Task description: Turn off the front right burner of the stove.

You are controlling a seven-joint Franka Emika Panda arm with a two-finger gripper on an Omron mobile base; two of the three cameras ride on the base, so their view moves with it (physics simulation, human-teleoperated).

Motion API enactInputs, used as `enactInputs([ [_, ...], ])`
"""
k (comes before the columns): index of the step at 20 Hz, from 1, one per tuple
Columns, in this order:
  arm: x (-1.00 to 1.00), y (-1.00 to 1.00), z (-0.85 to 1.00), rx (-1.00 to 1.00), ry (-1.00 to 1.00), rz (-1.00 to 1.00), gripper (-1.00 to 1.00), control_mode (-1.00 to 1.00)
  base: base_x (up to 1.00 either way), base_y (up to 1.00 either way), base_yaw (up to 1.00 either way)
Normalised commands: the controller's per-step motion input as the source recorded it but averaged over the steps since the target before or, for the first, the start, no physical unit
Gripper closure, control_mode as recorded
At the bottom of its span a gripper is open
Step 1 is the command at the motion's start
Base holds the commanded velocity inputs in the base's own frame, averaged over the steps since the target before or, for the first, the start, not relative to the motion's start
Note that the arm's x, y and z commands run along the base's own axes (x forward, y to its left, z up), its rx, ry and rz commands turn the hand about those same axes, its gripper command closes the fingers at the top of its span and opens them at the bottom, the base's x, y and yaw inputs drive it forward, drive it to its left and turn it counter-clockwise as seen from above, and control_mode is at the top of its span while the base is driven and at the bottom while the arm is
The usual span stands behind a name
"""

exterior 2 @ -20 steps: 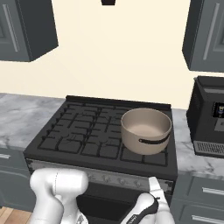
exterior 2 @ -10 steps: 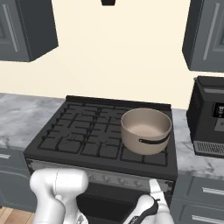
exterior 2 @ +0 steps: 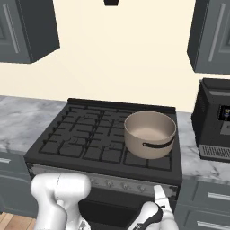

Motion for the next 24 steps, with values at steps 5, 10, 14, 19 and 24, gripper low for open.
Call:
enactInputs([
  [5, 0.00, -0.19, 0.00, 0.00, 0.00, 0.00, -1.00, -1.00, 0.00, 0.00, 0.00],
  [10, 0.00, -0.08, 0.00, 0.00, 0.00, 0.00, -1.00, -1.00, 0.00, 0.00, 0.00],
  [14, 0.00, -0.09, 0.00, 0.00, 0.00, -0.01, -1.00, -1.00, 0.00, 0.00, 0.00],
  [19, 0.00, -0.06, -0.01, 0.00, 0.00, -0.01, -1.00, -1.00, 0.00, 0.00, 0.00],
  [24, -0.08, -0.08, 0.00, 0.00, 0.00, -0.01, -1.00, -1.00, 0.00, 0.00, 0.00],
])
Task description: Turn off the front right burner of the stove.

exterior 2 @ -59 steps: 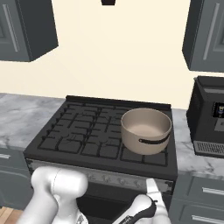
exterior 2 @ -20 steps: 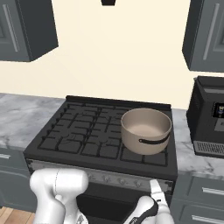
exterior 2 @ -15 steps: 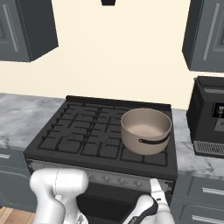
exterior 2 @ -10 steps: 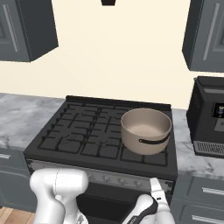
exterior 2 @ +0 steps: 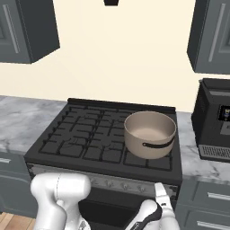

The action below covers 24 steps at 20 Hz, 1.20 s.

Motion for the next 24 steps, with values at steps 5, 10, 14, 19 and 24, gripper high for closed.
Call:
enactInputs([
  [5, -0.11, -0.05, 0.00, 0.00, 0.00, -0.02, -1.00, -1.00, 0.00, 0.00, 0.00],
  [10, 0.02, 0.00, 0.00, 0.00, 0.00, 0.00, -1.00, -1.00, 0.00, 0.00, 0.00],
  [14, 0.17, 0.00, 0.00, 0.00, 0.00, 0.00, -1.00, -1.00, 0.00, 0.00, 0.00],
  [19, 0.14, 0.00, -0.04, 0.00, 0.00, 0.00, -1.00, -1.00, 0.00, 0.00, 0.00],
  [24, 0.04, 0.00, -0.14, 0.00, 0.00, 0.00, -1.00, -1.00, 0.00, 0.00, 0.00],
])
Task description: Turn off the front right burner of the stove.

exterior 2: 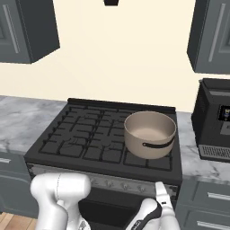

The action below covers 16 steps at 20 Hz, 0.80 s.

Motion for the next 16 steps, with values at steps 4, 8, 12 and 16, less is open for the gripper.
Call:
enactInputs([
  [4, 0.00, -0.01, -0.18, 0.00, 0.00, 0.00, -1.00, -1.00, 0.00, 0.00, 0.00],
  [8, 0.00, -0.12, -0.11, 0.00, 0.00, 0.00, -1.00, -1.00, 0.00, 0.00, 0.00],
  [12, 0.00, -0.12, -0.18, 0.00, 0.00, 0.00, -1.00, -1.00, 0.00, 0.00, 0.00],
  [16, 0.02, -0.08, -0.13, 0.00, 0.00, 0.00, -1.00, -1.00, 0.00, 0.00, 0.00],
])
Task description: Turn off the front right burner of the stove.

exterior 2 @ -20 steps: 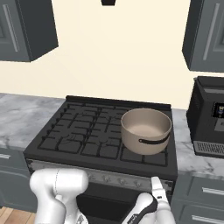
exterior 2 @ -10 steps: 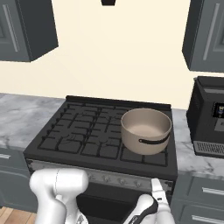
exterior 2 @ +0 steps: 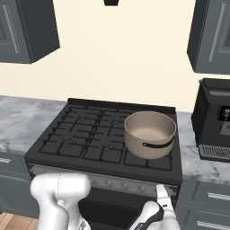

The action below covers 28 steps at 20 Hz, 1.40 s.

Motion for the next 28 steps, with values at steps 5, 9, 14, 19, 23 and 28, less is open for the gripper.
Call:
enactInputs([
  [5, 0.10, -0.01, 0.00, 0.00, 0.00, 0.00, -1.00, -1.00, 0.00, 0.00, 0.00],
  [9, 0.07, 0.00, 0.01, 0.00, 0.00, 0.00, 1.00, -1.00, 0.00, 0.00, 0.00],
  [14, 0.00, 0.00, 0.02, 0.00, 0.00, 0.00, 1.00, -1.00, 0.00, 0.00, 0.00],
  [19, 0.00, 0.00, 0.16, 0.00, 0.00, 0.00, 1.00, -1.00, 0.00, 0.00, 0.00],
  [23, 0.00, 0.03, 0.27, 0.00, 0.00, 0.00, 1.00, -1.00, 0.00, 0.00, 0.00],
  [28, 0.00, 0.07, 0.23, 0.08, 0.00, -0.04, 1.00, -1.00, 0.00, 0.00, 0.00],
])
